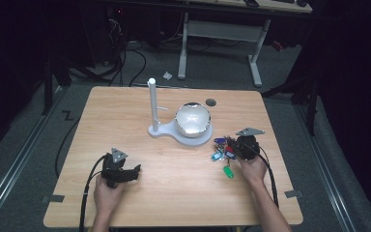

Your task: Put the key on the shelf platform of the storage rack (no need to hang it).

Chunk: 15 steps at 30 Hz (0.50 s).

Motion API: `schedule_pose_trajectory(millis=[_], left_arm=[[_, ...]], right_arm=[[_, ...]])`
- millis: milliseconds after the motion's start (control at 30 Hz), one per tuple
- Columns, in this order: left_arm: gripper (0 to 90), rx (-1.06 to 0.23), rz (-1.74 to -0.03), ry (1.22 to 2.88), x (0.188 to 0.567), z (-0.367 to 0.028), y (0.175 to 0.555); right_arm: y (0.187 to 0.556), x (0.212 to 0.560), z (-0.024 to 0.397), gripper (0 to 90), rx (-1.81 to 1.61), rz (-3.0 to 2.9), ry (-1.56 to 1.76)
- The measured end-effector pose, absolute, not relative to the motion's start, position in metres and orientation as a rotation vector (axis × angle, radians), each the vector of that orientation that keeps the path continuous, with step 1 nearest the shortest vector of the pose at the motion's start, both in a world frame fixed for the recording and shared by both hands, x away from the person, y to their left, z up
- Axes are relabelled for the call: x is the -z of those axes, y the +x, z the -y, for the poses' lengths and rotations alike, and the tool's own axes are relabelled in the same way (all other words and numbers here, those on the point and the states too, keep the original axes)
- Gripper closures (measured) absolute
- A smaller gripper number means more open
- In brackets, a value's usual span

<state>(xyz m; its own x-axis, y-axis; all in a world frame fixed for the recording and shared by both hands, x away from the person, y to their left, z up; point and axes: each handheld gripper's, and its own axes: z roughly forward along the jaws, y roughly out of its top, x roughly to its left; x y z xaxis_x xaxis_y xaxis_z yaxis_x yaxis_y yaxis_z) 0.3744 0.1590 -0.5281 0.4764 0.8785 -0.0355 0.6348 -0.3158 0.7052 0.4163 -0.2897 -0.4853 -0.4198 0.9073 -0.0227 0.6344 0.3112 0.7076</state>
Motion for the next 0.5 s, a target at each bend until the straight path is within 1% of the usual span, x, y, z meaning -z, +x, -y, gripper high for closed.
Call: schedule_pose_trajectory(millis=[267, 500], left_arm=[[18.3, -0.472, -1.248, 2.061, 0.528, -0.159, 0.374], [18.2, -0.472, -1.248, 2.062, 0.528, -0.159, 0.374]], right_arm=[[0.405, 0.464, 0.294, 85.9, -0.969, -2.127, 1.311], [0.398, 0.438, 0.301, 85.9, -1.061, -2.084, 1.286]])
